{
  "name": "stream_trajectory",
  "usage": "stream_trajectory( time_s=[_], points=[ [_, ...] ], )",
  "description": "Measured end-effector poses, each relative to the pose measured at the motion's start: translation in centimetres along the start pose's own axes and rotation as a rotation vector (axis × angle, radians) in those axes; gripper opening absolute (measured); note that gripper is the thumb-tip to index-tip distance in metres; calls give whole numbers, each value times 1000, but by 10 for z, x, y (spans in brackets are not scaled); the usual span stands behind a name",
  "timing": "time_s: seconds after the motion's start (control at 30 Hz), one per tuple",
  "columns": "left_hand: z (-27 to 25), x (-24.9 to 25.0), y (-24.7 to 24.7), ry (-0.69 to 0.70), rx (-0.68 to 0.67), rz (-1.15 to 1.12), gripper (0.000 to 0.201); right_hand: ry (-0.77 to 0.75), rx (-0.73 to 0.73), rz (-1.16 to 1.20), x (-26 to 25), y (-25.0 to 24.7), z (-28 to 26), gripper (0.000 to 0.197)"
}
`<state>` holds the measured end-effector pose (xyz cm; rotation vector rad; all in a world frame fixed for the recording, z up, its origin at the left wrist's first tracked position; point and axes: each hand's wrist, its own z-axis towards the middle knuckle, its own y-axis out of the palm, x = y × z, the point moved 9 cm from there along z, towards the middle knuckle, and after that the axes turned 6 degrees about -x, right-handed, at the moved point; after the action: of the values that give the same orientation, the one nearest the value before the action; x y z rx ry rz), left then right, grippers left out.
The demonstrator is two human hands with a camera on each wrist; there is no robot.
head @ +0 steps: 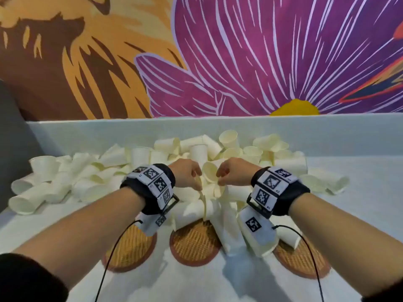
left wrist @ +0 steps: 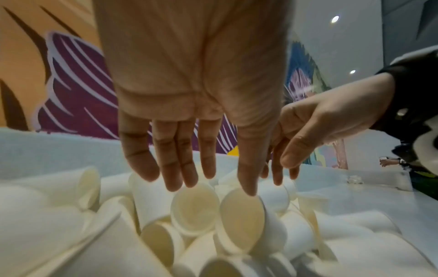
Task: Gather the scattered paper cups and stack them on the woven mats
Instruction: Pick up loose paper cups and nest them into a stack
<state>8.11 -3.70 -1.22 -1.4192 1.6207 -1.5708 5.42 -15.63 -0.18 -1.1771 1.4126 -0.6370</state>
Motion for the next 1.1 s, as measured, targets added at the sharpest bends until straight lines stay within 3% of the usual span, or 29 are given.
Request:
stream_trajectory(
  time_s=[0.17,0.4,0.7,0.9,1.1],
  points=[
    [8,-14,46,-54,-107,21,54,85,-161,-116,12,54,11,37],
    [10,-27,86,-121,-188,133,77,76,-229,-212,17,84,17,54],
    [15,-37,114,-149,-222,169,81,134,-297,-242,30,94,16,36],
    [18,-39,71,-129,-85,-136,83,150,-261,-108,27,65,18,37],
    [6,-46,1,-76,206,-411,72,175,-92,276,24,19,22,34]
  ],
)
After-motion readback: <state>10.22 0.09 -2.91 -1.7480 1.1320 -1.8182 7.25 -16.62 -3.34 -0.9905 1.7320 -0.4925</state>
